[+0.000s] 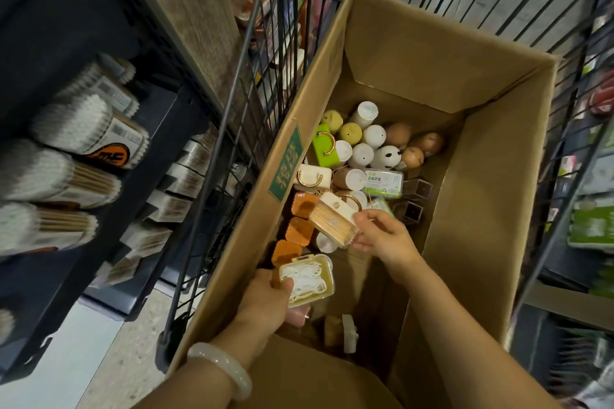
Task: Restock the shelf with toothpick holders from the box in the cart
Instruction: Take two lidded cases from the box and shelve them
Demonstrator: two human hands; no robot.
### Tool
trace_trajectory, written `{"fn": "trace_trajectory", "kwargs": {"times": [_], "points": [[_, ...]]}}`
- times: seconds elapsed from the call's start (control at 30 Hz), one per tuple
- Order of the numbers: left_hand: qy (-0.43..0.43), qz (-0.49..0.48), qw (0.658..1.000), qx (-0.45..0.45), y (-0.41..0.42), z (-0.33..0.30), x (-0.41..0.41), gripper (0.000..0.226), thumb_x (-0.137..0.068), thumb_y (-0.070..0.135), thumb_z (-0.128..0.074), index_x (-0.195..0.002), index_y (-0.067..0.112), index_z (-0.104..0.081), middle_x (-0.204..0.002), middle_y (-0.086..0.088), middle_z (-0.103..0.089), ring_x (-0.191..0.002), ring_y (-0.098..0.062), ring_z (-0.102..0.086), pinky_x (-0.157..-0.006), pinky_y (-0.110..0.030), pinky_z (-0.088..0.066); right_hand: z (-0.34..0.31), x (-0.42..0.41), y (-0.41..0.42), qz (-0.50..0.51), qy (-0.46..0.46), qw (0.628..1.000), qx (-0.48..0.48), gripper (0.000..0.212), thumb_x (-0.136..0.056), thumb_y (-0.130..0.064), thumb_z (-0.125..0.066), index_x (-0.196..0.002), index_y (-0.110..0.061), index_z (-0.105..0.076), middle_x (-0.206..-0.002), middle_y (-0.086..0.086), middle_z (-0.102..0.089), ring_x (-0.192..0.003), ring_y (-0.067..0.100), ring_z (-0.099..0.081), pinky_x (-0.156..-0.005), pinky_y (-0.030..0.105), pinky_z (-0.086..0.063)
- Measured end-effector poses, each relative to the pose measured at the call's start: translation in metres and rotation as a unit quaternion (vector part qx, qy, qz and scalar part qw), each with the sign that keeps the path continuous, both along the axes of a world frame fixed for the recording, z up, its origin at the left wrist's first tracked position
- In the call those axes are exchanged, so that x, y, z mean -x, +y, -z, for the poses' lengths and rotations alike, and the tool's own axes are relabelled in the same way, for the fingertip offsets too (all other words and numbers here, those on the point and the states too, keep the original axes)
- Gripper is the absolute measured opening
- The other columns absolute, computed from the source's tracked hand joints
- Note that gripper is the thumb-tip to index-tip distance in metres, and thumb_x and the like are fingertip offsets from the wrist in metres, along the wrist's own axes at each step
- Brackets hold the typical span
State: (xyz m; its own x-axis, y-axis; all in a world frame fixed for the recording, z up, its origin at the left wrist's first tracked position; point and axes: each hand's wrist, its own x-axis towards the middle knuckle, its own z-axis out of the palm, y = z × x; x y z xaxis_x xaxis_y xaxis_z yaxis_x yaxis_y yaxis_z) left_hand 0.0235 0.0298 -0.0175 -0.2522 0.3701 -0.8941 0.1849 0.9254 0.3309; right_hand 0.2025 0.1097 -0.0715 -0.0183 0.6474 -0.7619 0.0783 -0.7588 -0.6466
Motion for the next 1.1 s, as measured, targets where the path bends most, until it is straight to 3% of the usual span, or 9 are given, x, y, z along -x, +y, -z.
{"fn": "trace_trajectory", "kwargs": {"times": [0.13,0.23,0.37,0.47,0.57,0.67,0.8,0.97,1.1], "points": [[0.013,0.039,0.999,0.027,-0.002,0.000,0.002,0.014,-0.097,0.019,-0.049,-0.109,0.014,-0.044,-0.080,0.005,-0.058,-0.062,-0.006,-0.058,-0.049,-0.015,-0.048,-0.006,-0.002,-0.003,0.026,-0.089,0.995,-0.038,0.032,-0.087,-0.018,-0.066,-0.117,-0.009,-0.056,-0.101,0.005,-0.057,-0.095,0.027,-0.063,-0.085,0.042,-0.056],[0.020,0.122,0.989,0.080,-0.009,0.003,0.006,0.030,-0.094,0.026,-0.053,-0.120,0.012,-0.050,-0.107,-0.004,-0.059,-0.095,-0.020,-0.061,-0.084,-0.031,-0.054,-0.008,-0.010,-0.004,0.042,-0.145,0.986,-0.067,0.041,-0.087,-0.016,-0.067,-0.124,-0.004,-0.054,-0.092,-0.002,-0.057,-0.090,0.022,-0.061,-0.089,0.042,-0.053],[0.017,0.148,0.982,0.114,-0.013,0.005,0.007,0.032,-0.092,0.032,-0.057,-0.117,0.012,-0.055,-0.109,-0.004,-0.061,-0.097,-0.020,-0.060,-0.089,-0.037,-0.053,-0.010,-0.017,-0.005,0.015,-0.174,0.981,-0.085,0.038,-0.085,-0.017,-0.069,-0.120,-0.008,-0.059,-0.105,0.006,-0.063,-0.090,0.018,-0.060,-0.083,0.036,-0.053],[0.005,0.090,0.993,0.079,-0.009,0.006,0.006,0.027,-0.093,0.026,-0.056,-0.113,0.009,-0.055,-0.103,-0.004,-0.062,-0.091,-0.019,-0.062,-0.085,-0.036,-0.055,-0.013,-0.014,-0.005,-0.006,-0.171,0.981,-0.092,0.038,-0.084,-0.016,-0.070,-0.120,-0.008,-0.060,-0.106,0.004,-0.063,-0.091,0.017,-0.059,-0.082,0.034,-0.053],[-0.071,-0.074,0.994,0.025,0.000,-0.003,0.004,0.016,-0.096,0.018,-0.052,-0.109,0.009,-0.052,-0.085,-0.001,-0.061,-0.063,-0.012,-0.065,-0.060,-0.024,-0.054,-0.020,-0.010,-0.005,-0.012,-0.166,0.980,-0.112,0.034,-0.085,-0.011,-0.068,-0.118,-0.007,-0.060,-0.103,0.005,-0.063,-0.080,0.009,-0.057,-0.071,0.021,-0.049],[-0.103,-0.175,0.979,-0.012,0.011,-0.007,0.004,0.018,-0.096,0.019,-0.052,-0.110,0.007,-0.054,-0.094,-0.006,-0.064,-0.077,-0.016,-0.062,-0.068,-0.026,-0.053,-0.027,-0.012,-0.005,-0.006,-0.167,0.978,-0.126,0.036,-0.086,-0.010,-0.067,-0.120,-0.007,-0.059,-0.104,0.003,-0.061,-0.083,0.010,-0.057,-0.066,0.014,-0.046],[-0.105,-0.172,0.978,-0.050,0.023,-0.011,-0.001,0.027,-0.095,0.017,-0.054,-0.121,0.008,-0.052,-0.110,-0.009,-0.062,-0.092,-0.019,-0.059,-0.068,-0.023,-0.050,-0.036,-0.020,-0.003,-0.007,-0.177,0.974,-0.139,0.036,-0.085,-0.012,-0.067,-0.120,-0.007,-0.059,-0.108,0.005,-0.063,-0.088,0.012,-0.057,-0.058,0.008,-0.044],[-0.095,-0.150,0.979,-0.101,0.030,-0.012,-0.001,0.031,-0.096,0.019,-0.052,-0.125,0.009,-0.052,-0.118,-0.011,-0.064,-0.102,-0.023,-0.060,-0.065,-0.023,-0.047,-0.048,-0.030,-0.007,0.000,-0.183,0.969,-0.166,0.040,-0.088,-0.014,-0.064,-0.127,-0.007,-0.054,-0.111,0.003,-0.059,-0.093,0.011,-0.055,-0.065,0.009,-0.045],[-0.085,-0.121,0.980,-0.134,0.029,-0.023,0.002,0.030,-0.097,0.019,-0.051,-0.126,0.013,-0.051,-0.116,-0.007,-0.065,-0.104,-0.021,-0.062,-0.067,-0.023,-0.047,-0.061,-0.033,-0.010,0.014,-0.161,0.970,-0.181,0.050,-0.088,-0.017,-0.065,-0.133,-0.008,-0.046,-0.116,0.004,-0.057,-0.094,0.010,-0.056,-0.077,0.020,-0.046]]}}
